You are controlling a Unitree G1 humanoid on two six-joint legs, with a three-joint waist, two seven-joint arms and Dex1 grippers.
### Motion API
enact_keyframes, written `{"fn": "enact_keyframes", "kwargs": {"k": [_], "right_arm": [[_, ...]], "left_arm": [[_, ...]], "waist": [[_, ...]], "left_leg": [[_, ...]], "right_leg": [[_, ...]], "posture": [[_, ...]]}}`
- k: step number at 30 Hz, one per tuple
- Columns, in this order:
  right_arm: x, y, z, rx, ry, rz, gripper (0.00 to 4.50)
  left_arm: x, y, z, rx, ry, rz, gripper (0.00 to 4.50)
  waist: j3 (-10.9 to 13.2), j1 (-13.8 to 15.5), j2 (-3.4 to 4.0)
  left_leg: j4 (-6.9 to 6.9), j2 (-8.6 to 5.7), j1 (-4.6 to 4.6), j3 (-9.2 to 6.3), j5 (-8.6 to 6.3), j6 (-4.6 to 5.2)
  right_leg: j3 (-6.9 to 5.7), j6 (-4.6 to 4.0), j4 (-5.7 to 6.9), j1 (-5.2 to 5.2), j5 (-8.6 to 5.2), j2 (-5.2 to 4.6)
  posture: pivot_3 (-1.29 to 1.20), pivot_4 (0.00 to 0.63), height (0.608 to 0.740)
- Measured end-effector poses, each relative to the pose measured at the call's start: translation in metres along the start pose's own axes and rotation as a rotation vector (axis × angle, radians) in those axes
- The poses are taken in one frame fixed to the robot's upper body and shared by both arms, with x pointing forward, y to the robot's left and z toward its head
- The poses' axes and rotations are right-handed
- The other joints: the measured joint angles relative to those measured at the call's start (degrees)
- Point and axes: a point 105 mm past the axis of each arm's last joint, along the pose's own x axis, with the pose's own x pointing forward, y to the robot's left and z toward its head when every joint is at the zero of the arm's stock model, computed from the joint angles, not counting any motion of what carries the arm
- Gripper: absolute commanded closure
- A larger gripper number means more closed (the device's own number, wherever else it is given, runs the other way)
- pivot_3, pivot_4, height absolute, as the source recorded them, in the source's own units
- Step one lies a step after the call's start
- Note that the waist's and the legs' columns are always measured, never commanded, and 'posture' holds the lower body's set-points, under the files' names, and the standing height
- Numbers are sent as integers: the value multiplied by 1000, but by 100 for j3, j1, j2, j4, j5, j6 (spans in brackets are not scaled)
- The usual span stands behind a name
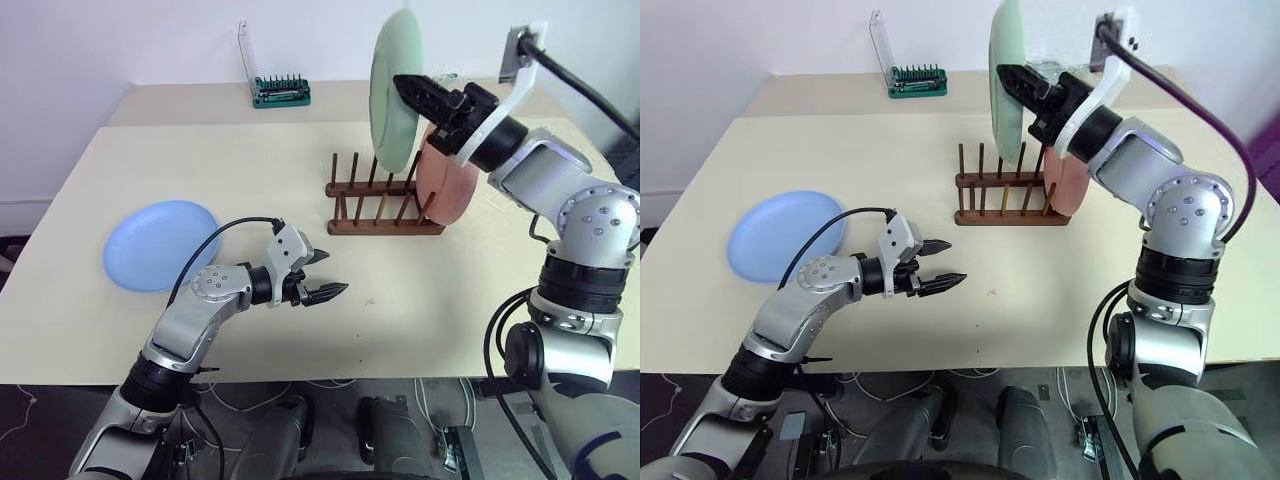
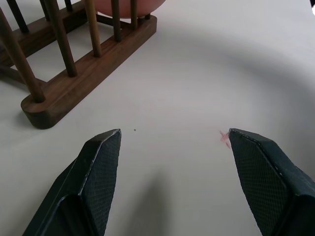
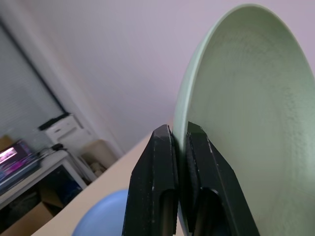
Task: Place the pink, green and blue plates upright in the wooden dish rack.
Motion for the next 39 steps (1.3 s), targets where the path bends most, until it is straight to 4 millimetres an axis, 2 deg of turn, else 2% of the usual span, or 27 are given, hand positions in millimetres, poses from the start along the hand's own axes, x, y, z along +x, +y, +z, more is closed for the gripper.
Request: {"fn": "enact_keyframes", "kwargs": {"k": [4, 12, 15, 17, 19, 25, 27, 30, 32, 34, 36, 37, 39], "right_arm": [[-3, -15, -8, 53, 21, -76, 4476], [-10, -30, -22, 78, 56, -141, 4476], [-10, -31, -22, 77, 55, -144, 3530], [-10, -31, -21, 58, 49, -147, 2607], [-11, -32, -19, -21, 62, -159, 1636], [-14, -35, -8, -290, 86, -182, 1636], [-17, -38, 3, -486, 84, -205, 1636], [-18, -37, 17, -681, 62, -206, 1573], [-17, -37, 18, -817, 84, -196, 1573], [-14, -32, 17, -923, 85, -162, 1573], [-7, -17, 13, -973, 83, -68, 1573], [-4, -5, 7, -994, 88, 4, 1573], [4, 34, -18, -1045, 106, 222, 1573]], "left_arm": [[0, 0, 1, 2, -2, 4, 909], [0, 0, 1, 4, -1, 4, 909], [0, 0, 1, 4, -1, 4, 909], [0, 0, 1, 4, -1, 3, 909], [0, 0, 1, 4, -1, 2, 909], [-1, 1, 1, 4, 0, 4, 909], [1, 2, 4, 2, -17, 14, 909], [0, 4, 5, 0, -18, 24, 56], [1, 7, 6, -12, -32, 44, 17], [0, 18, 13, -35, -78, 118, 17], [-7, 47, 28, -78, -160, 291, 17], [-16, 69, 40, -98, -207, 423, 17], [-61, 123, 72, -118, -307, 774, 17]], "waist": [[0, 0, 0], [0, -12, 1], [0, -11, 1], [0, -9, 1], [1, -8, 2], [1, -4, 1], [3, -2, 3], [3, -2, 2], [3, -14, 2], [4, -15, 0], [9, -12, -7], [12, -12, -13], [20, -49, -35]], "left_leg": [[-7, 0, 0, 1, 0, 0], [-1, 1, 0, 1, 1, 1], [-1, 1, 0, 1, 1, 1], [-1, 1, 0, 1, 1, 1], [-2, 1, 0, 1, 1, 1], [-2, 1, -1, 2, 1, 0], [2, 1, -5, 4, 1, 0], [2, 1, -5, 4, 1, -1], [2, 1, -5, 5, 1, -1], [2, 2, -5, 5, 1, -1], [5, 5, -5, 2, 3, -5], [6, 8, -5, -2, 5, -8], [4, 20, -8, -3, 6, -12]], "right_leg": [[-1, 1, 2, -5, 1, 0], [-1, 0, 3, -4, 0, 2], [-1, 1, 2, -4, 0, 2], [-1, 1, 2, -4, 0, 2], [-1, 2, 1, -4, -1, 2], [-3, 5, 0, -3, -2, 1], [-5, 7, 0, -4, -4, 1], [-6, 10, -1, -4, -4, 1], [-5, 10, 0, -5, -4, 0], [-5, 10, 0, -6, -4, 1], [-6, 11, 3, -7, -4, 3], [-8, 11, 5, -7, -4, 6], [-9, 25, 8, -13, -11, 17]], "posture": [[0, 150, 731], [0, 150, 731], [0, 150, 731], [0, 150, 731], [0, 150, 731], [0, 150, 731], [0, 150, 731], [0, 150, 731], [0, 150, 731], [0, 150, 731], [0, 150, 731], [0, 150, 731], [0, 150, 731]]}}
